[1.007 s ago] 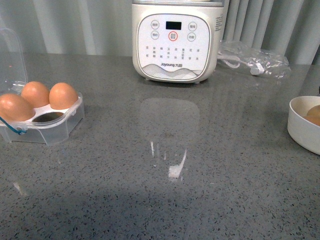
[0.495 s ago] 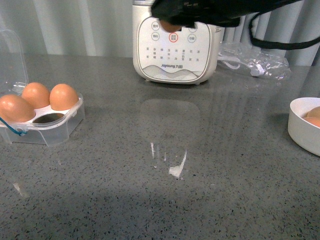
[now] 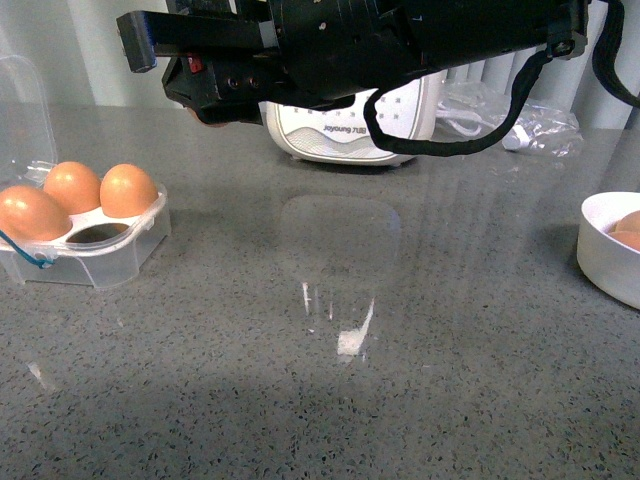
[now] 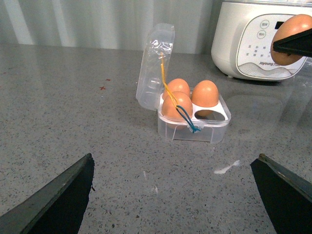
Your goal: Put egg into box
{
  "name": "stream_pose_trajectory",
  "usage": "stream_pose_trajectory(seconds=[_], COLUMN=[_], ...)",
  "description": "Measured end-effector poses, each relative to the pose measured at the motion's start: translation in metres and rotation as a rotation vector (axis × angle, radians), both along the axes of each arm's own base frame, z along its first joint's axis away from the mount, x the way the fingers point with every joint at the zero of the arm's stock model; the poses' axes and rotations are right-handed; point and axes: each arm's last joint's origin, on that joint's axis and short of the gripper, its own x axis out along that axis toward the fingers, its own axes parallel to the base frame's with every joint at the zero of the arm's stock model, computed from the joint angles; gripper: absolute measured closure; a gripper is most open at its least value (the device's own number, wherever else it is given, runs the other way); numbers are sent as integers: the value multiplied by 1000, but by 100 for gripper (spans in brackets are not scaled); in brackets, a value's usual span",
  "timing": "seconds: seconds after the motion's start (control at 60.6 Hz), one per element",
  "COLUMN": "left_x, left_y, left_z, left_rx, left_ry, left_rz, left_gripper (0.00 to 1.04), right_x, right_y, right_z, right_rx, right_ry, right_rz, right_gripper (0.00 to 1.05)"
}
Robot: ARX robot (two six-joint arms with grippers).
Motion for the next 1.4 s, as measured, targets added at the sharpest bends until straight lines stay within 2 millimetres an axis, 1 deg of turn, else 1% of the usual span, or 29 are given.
stream_pose_trajectory(seconds=[0.198,0.413,0.545,0.71,1.056,1.403], left_x=[0,0,0,0,0,0], left_y=[0,0,0,0,0,0], left_z=[0,0,0,0,0,0], left_rx=[0,0,0,0,0,0], left_ry=[0,0,0,0,0,0], left_rz=[0,0,0,0,0,0], left_gripper=[7,7,7,7,7,7], right_x=[-1,-9,-12,-12,-5,-5], right_y=[16,38,48,53,66,67], right_z=[-3,-12,-16,-20,-29,-36], right_rx=[9,18,31,29,-8,-50], right_ry=[-4,-11,-24,-23,-11,5], right_rz=[58,139,173,185,168,173], right_gripper=[62,62,62,62,62,62])
